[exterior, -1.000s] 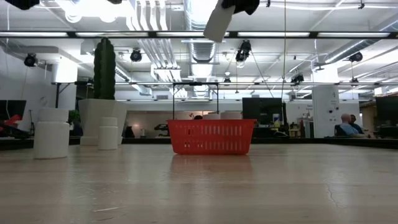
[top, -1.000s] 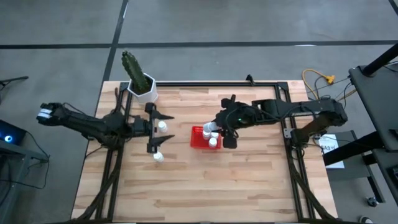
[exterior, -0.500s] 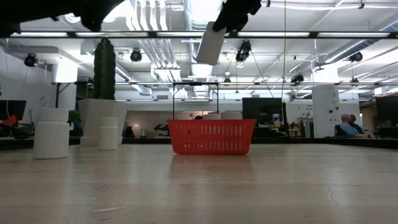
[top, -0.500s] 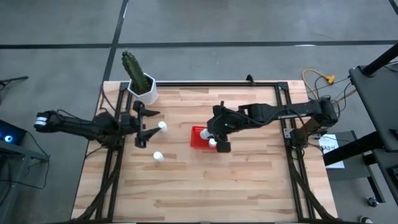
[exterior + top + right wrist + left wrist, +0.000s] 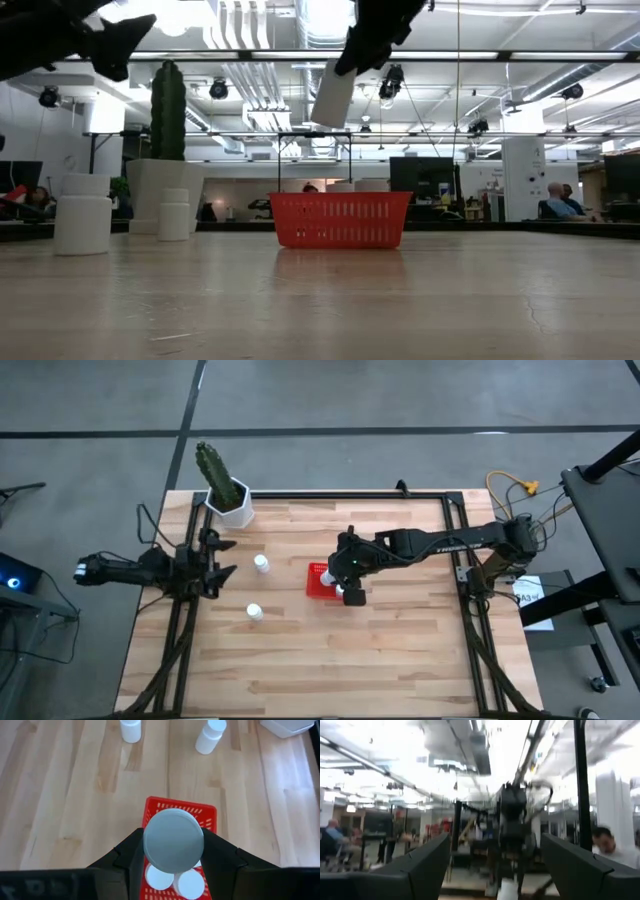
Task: Pick and place pill bottles into a basket
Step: Put the white pill bottle into the red bin
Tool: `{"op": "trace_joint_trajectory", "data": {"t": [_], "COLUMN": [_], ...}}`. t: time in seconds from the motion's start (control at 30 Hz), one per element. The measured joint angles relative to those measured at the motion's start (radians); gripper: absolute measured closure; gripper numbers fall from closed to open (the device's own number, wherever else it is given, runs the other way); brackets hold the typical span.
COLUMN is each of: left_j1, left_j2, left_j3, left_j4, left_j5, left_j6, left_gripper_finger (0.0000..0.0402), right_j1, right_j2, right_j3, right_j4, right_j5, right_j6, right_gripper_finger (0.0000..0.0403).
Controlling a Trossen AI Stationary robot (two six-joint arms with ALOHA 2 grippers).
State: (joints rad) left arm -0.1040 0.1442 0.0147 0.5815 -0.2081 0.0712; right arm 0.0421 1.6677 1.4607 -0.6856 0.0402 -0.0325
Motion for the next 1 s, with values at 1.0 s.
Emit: {"op": "trace_joint_trajectory", "data": {"t": [1.0], "left_j1": [0.000], "left_j2": [-0.025], "left_j3": [-0.007], "left_j4": [-0.277], "left_j5": [-0.012], "left_j6": [0.022], "left_gripper_finger": [0.0109], "right_j1": [-0.030], "right_j2": [0.194], "right_j3": [-0.010], "right_j4": [0.024], "right_j5": [-0.025], "right_j6": [-0.001], "right_gripper_finger": [0.0258]}}
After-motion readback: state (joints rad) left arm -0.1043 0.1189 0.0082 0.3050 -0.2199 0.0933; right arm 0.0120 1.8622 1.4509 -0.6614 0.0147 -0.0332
